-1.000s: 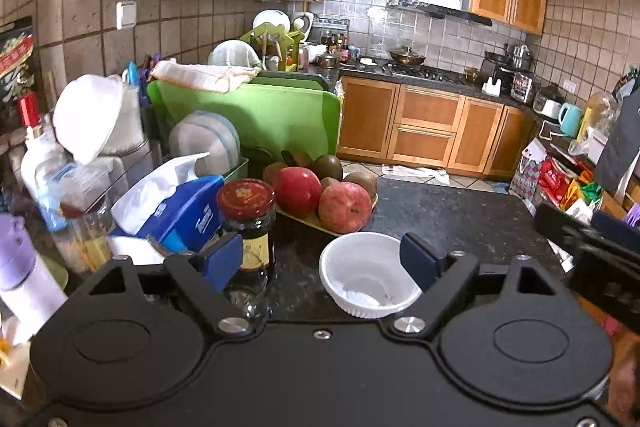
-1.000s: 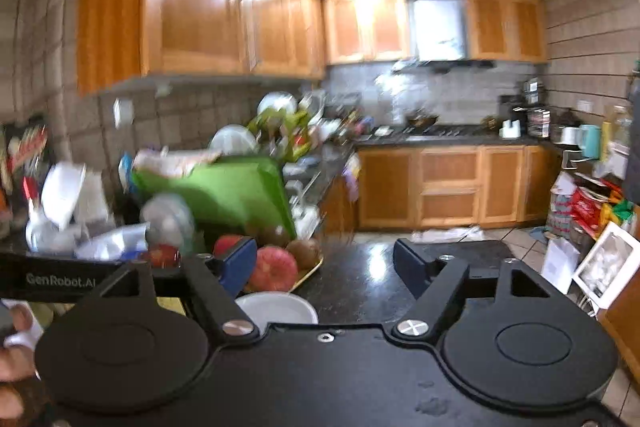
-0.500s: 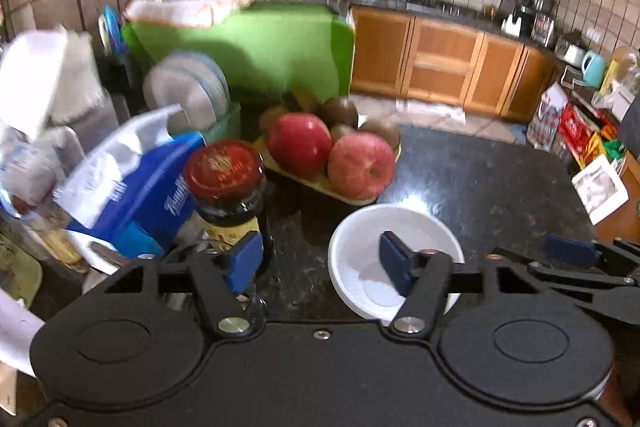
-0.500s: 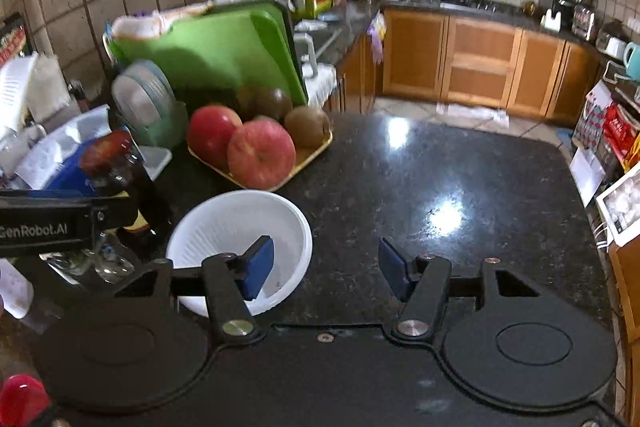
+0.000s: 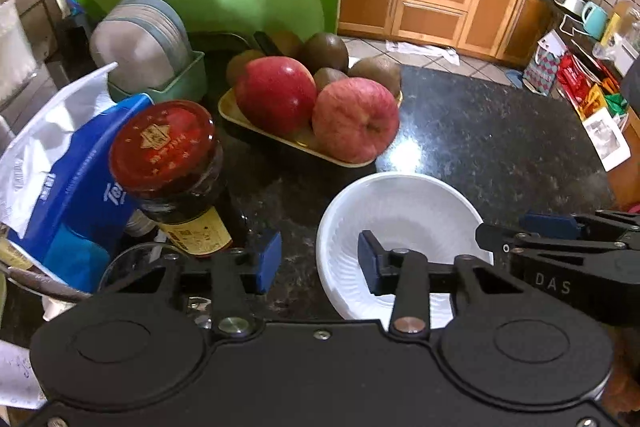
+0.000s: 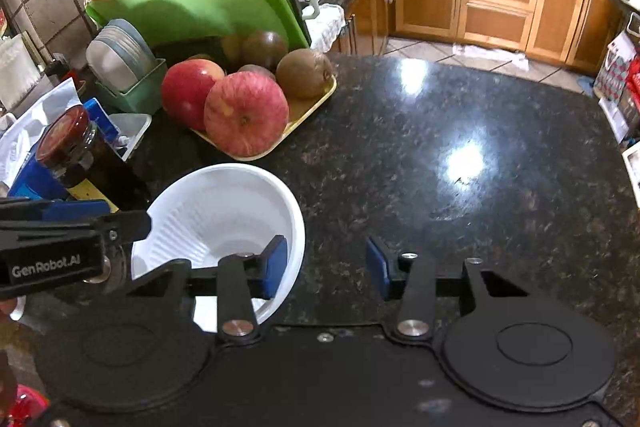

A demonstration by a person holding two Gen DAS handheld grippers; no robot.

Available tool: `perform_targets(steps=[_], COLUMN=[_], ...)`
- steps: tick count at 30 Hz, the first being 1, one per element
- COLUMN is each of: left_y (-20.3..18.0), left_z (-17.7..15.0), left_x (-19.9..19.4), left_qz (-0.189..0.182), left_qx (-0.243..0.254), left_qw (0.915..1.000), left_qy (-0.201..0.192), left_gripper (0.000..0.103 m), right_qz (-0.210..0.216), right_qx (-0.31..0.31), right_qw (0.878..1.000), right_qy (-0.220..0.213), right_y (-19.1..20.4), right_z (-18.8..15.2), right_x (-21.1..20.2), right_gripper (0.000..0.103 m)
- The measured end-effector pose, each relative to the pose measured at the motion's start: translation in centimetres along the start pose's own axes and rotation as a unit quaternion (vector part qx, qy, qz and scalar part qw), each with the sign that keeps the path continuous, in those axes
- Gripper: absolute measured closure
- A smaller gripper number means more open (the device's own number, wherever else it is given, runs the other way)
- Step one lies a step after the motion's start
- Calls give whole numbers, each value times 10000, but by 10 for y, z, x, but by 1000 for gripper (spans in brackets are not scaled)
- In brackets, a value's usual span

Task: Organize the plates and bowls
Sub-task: 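Close the left gripper on the rim of the white ribbed bowl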

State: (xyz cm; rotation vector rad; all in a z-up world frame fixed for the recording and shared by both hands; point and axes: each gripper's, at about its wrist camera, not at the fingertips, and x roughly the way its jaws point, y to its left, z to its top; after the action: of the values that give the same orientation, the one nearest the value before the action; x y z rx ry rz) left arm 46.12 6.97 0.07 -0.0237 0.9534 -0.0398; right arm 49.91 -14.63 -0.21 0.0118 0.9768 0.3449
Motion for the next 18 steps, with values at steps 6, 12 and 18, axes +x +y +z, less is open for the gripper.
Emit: perform_targets(steps=[6,12,18], left_y=[0,-6,-10], left_z=[-1,-3,-2], left_x=[3,12,18], left_qz=[-103,-87,-71], left_qx=[80,213,321], left_qw=[9999,9996,9994], left_qy=[31,144,82], left_gripper=[54,58,58], right_qz=[20,-50,-54], right_qx=[-127,-206,-178], right_qw=[9999,9998,9998], right_qy=[26,31,46], right_y=[6,10,10], right_z=[-4,-6,-7], right_x=[1,3,3], right_gripper=[63,70,79])
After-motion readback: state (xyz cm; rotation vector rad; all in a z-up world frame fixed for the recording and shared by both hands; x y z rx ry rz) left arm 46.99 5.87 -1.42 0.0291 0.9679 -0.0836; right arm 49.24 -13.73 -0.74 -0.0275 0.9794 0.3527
